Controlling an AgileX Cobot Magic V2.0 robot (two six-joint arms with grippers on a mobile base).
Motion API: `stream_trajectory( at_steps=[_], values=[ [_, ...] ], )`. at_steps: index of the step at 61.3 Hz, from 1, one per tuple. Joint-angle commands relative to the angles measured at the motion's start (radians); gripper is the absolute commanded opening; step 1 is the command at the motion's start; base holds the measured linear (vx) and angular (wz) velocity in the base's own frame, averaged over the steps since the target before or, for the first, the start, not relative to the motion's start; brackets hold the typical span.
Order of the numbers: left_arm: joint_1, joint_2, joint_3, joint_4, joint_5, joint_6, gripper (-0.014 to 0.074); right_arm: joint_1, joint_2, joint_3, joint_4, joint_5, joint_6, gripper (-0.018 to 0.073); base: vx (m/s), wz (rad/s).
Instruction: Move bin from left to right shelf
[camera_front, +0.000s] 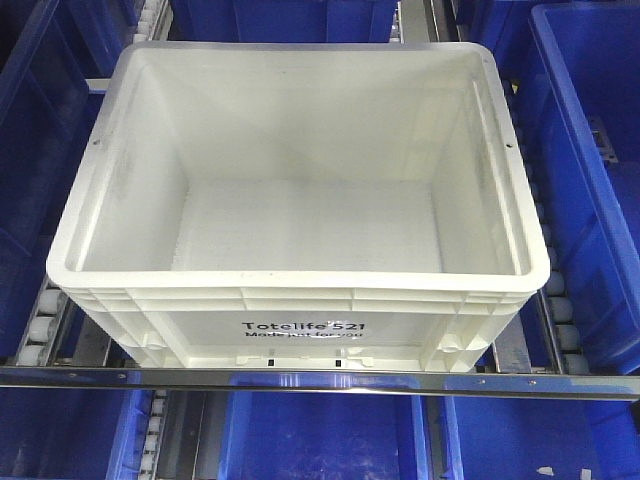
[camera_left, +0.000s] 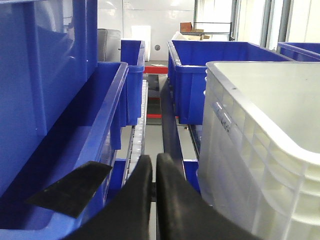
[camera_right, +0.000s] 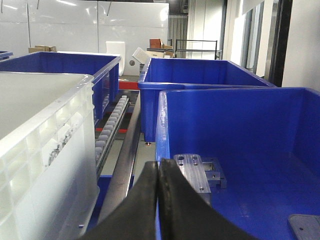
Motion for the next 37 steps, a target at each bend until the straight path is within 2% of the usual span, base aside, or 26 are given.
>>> stream_trajectory(
  at_steps=[1,15,37],
  values=[
    [-0.008,-0.011,-0.018,-0.006,-0.076,-0.008,-0.0001,-0.006,-0.012,0.017,0.008,-0.069,-0.029,-0.0008,0.00,0.00],
    [-0.008,-0.011,-0.018,-0.006,-0.076,-0.008,0.0001,0.031,-0.012,0.017,0.003,-0.065,-0.028,-0.0008,0.00,0.00],
    [-0.008,-0.011,-0.018,-0.006,-0.076,-0.008,0.0001,0.027,-0.012,0.017,0.004,-0.063,-0.028,-0.0008,0.00,0.00]
  ],
)
